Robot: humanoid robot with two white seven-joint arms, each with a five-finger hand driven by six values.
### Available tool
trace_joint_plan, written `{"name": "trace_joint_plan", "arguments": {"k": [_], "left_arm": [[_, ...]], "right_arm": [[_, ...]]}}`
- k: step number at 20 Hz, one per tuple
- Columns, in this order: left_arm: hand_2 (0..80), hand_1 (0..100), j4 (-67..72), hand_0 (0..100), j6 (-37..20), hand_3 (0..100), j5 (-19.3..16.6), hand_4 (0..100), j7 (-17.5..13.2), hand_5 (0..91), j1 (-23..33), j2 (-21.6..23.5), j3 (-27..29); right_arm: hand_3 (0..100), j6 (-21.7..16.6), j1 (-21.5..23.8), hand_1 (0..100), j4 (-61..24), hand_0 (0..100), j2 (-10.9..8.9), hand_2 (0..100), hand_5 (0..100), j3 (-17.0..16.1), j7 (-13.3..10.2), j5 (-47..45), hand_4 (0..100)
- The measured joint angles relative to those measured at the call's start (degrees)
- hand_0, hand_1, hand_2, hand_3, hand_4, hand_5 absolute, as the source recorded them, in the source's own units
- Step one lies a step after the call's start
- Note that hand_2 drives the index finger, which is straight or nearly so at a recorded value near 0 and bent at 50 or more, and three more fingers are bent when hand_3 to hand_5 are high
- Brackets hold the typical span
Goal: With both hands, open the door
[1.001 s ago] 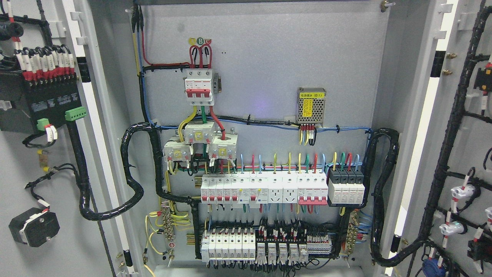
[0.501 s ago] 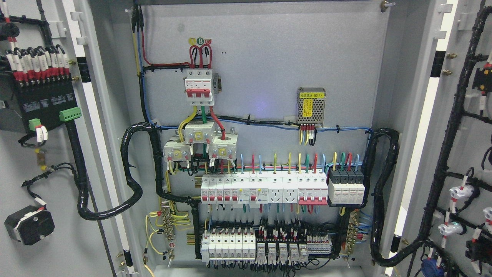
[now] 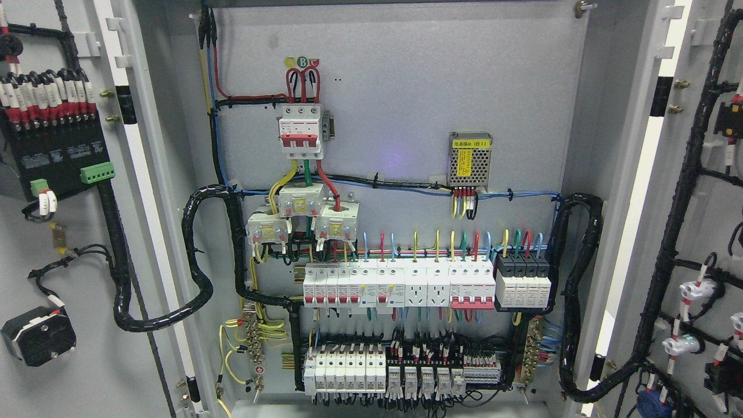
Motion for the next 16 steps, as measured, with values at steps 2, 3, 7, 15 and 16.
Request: {"name": "trace_joint_plan", "arguments": {"k": [2,3,7,15,16], "left_arm": [[0.0,0,1.3,0,0.0,0,0.0,3,-0.1,0.0,-1.0,0.4,0.1],[0.0,0,1.9,0,0.0,0,0.0,3,-0.1,0.0,-1.5,0.6,0.1],[0.0,0,4.4,0,0.0,0,0.0,3,-0.2,0.0,-3.3,1.3,0.2],[0.0,0,8.3,0,0.0,0,0.0,3,-0.2,0.0,-6.4,2.3,0.3],[0.0,0,8.7,0,0.0,0,0.0,3,-0.2,0.0,-6.8,2.4,0.4]], "right_arm": [[0,0.0,0.0,0,0.1,0,-0.15,0,0,-0.1,0.0,0.0,0],[0,0.0,0.0,0,0.1,0,-0.21,0,0,-0.1,0.0,0.0,0],[0,0.0,0.1,0,0.0,0,-0.39,0,0,0.0,0.0,0.0,0],[0,0.0,0.7,0,-0.9,0,-0.63,0,0,1.6,0.1,0.1,0],[0,0.0,0.7,0,-1.0,0,-0.66,0,0,2.0,0.1,0.1,0]]}}
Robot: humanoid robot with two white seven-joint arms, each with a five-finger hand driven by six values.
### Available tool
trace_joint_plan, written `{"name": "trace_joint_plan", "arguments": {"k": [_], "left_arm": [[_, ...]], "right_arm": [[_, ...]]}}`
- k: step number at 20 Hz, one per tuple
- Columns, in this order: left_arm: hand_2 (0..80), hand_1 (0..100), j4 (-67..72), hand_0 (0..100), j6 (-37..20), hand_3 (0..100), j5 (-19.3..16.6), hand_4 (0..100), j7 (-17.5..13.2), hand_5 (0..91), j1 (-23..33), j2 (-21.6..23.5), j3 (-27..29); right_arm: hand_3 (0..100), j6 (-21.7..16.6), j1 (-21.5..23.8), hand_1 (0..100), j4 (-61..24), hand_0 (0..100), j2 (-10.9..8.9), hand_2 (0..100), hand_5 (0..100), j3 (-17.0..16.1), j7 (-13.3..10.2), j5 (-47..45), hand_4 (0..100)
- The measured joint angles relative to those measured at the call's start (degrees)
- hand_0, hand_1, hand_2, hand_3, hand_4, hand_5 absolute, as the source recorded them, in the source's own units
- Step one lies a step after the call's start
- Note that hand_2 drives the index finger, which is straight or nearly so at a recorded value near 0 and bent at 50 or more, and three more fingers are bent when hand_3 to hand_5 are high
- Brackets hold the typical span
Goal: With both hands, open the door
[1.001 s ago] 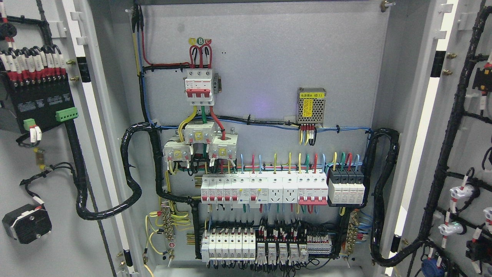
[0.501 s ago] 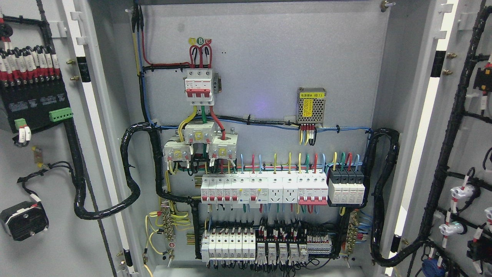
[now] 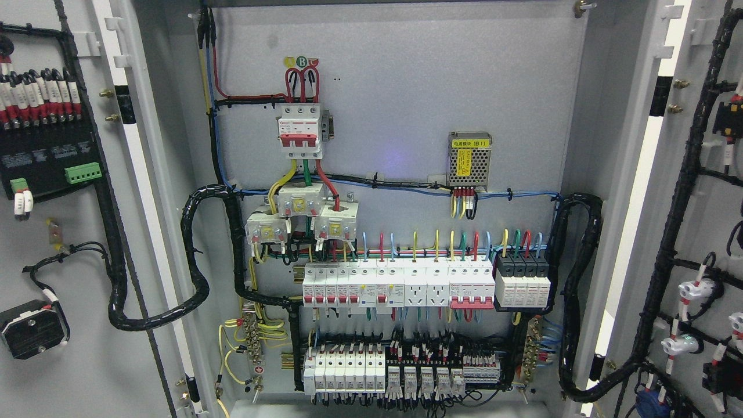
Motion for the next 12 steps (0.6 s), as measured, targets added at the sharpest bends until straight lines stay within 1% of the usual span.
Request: {"name": "trace_joint_plan", "arguments": {"k": [7,12], "left_arm": [[0.0,0,3.1,0,0.0,0,0.0,3,-0.2,0.0,-2.5,0.6,0.1],[0.0,0,5.8,0,0.0,0,-0.2,3,-0.1,0.0,-4.7,0.8,0.3]], "right_arm": [[0,0.0,-0.1,0,-1.0,0,-0.18,0,0,2.9,0.0,0.3,0],[0,0.0,-0.4,0,-2.0,0,-0.35,0,0,5.6,-0.2,0.6,0]]}}
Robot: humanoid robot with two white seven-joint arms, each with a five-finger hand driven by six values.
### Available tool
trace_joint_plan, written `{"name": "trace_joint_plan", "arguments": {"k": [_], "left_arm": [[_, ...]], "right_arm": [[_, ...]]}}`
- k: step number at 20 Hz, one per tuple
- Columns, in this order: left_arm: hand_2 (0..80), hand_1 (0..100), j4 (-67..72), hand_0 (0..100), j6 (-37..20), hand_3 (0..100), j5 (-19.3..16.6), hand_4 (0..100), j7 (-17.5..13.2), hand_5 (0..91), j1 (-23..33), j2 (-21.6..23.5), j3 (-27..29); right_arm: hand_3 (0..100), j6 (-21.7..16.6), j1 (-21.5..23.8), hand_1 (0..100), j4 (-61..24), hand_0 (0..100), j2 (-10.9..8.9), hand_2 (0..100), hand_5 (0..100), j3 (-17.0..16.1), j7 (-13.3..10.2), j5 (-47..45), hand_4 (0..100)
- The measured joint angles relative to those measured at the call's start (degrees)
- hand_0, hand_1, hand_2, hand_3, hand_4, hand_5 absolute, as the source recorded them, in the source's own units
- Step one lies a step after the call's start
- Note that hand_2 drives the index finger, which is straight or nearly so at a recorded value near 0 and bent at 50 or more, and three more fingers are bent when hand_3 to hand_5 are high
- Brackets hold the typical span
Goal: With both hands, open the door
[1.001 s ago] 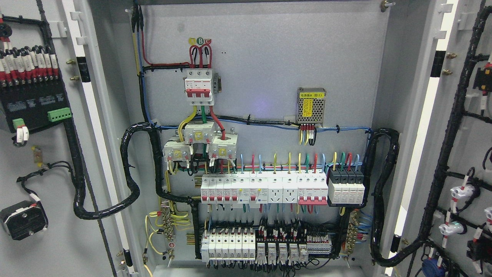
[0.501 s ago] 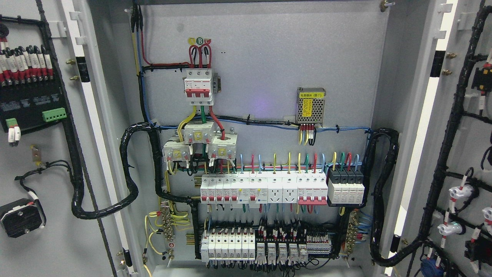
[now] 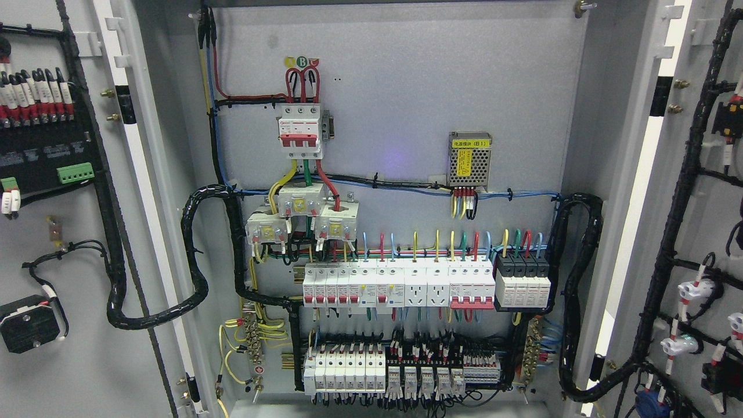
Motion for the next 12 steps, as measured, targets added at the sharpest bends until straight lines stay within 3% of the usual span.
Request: {"name": "trace_joint_plan", "arguments": {"k": [12], "left_arm": [[0.0,0,6.1,0,0.0,0,0.1,3,0.3,0.0,-3.8,1.1,0.8]], "right_arm": [[0,0.0,-1.5,0,-1.5,0,0.01,0,0,7.9,-0.1,4.5,0]]}}
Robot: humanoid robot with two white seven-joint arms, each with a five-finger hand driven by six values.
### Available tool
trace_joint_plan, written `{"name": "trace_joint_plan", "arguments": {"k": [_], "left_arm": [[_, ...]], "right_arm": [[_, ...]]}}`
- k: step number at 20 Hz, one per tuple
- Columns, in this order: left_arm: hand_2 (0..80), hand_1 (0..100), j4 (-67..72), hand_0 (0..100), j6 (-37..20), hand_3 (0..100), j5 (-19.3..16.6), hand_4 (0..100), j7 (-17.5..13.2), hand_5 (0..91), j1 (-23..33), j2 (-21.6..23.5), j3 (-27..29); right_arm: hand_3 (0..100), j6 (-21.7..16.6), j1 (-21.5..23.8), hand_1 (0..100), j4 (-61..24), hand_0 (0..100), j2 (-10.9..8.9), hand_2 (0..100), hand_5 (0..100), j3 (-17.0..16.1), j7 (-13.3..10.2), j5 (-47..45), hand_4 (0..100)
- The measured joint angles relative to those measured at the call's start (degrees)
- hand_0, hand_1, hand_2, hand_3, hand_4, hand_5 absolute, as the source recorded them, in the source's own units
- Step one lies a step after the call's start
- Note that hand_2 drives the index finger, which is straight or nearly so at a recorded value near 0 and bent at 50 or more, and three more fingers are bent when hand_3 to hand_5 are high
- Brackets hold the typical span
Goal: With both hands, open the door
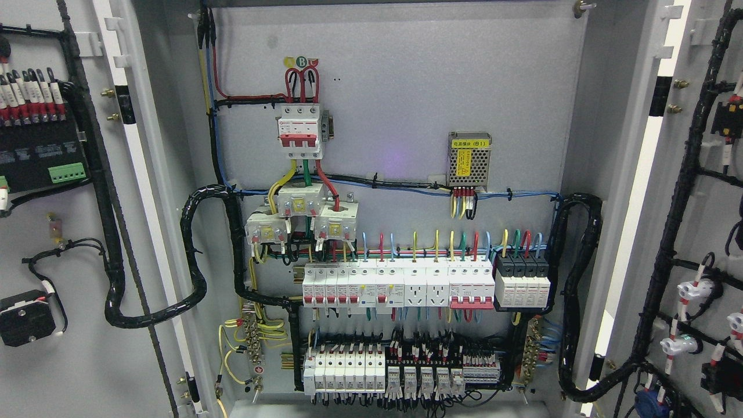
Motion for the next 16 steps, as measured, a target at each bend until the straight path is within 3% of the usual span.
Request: {"name": "trace_joint_plan", "arguments": {"k": [16], "left_arm": [[0.0,0,3.2,0,0.0,0,0.1,3,-0.1,0.0,-0.9,0.7,0.3]], "right_arm": [[0,0.0,-1.3,0,1.8,0,3.78,0,0,13.8,0.0,9.4,0]]}}
